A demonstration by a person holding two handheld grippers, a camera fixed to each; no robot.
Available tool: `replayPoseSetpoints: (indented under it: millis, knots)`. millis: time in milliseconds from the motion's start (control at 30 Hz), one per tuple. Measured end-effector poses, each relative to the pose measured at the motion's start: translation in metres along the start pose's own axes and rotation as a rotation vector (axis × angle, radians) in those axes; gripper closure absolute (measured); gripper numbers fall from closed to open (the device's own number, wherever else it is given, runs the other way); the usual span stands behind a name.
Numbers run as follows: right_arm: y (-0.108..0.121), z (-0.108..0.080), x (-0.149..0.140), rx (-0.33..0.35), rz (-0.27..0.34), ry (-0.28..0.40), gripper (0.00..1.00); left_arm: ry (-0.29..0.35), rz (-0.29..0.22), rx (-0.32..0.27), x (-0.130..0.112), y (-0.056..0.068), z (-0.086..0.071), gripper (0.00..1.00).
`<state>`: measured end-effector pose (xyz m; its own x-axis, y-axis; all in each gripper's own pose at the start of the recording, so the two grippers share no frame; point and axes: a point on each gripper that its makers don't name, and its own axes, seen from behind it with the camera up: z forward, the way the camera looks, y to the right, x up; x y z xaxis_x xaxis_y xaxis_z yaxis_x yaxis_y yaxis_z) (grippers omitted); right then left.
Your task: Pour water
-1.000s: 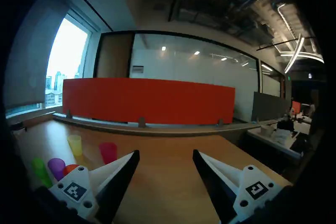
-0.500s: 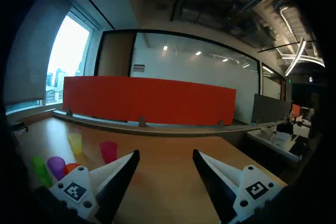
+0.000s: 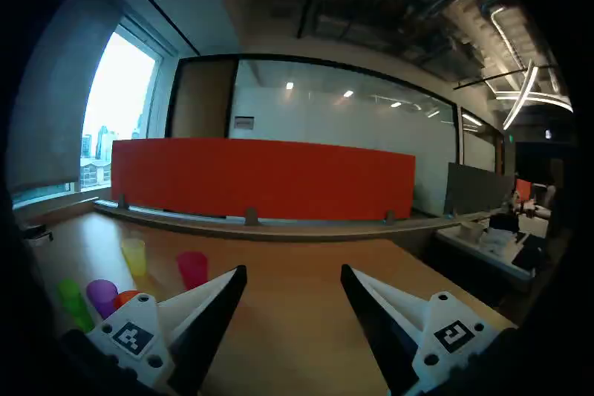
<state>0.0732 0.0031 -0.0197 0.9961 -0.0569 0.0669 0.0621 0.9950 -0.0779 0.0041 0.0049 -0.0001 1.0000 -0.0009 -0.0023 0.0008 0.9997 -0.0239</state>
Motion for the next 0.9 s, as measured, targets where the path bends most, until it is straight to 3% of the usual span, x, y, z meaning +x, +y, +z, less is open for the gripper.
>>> replayPoseSetpoints:
  millis: [900]
  knots:
    - [0.008,-0.002,-0.003,-0.004,0.003,0.008,0.02,-0.003,0.001,0.006,-0.003,-0.001,0.000,0.16]
